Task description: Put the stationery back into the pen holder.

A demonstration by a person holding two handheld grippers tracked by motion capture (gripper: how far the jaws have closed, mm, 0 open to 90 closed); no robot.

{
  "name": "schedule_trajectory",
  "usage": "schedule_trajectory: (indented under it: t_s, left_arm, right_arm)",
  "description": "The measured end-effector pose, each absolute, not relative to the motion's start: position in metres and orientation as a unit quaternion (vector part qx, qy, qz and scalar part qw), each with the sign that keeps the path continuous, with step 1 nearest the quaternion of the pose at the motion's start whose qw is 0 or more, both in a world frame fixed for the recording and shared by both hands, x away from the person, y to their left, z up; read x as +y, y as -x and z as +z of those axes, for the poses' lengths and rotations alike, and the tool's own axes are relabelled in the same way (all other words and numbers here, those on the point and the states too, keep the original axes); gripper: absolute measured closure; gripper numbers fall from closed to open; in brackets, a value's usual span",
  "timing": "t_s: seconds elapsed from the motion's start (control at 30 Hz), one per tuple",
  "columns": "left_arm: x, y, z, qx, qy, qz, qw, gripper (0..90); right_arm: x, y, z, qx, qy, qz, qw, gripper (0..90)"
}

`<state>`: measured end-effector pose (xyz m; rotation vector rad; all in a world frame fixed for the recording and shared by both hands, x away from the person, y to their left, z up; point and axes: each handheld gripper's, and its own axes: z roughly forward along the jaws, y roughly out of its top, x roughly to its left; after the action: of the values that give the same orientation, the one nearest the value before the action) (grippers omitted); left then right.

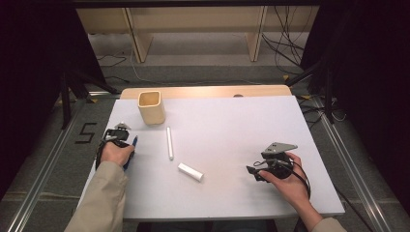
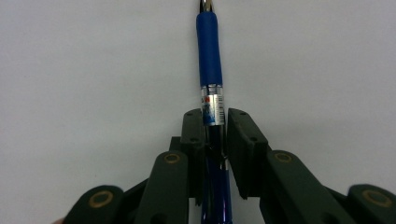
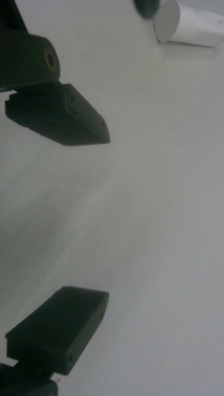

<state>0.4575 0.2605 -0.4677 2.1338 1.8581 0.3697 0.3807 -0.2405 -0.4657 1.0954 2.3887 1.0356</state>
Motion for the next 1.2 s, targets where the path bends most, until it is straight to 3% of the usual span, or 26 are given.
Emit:
schedule_trajectory:
  t_s: [1.2]
  left_arm:
    - [0.2616,-0.4537,-0.4659,0.656,-0.726,0.136,0.158,79.4]
  right_arm:
    - [-0.2408,-0.3804,-0.4649,0.835,-0.381,0.363,0.160,20.7]
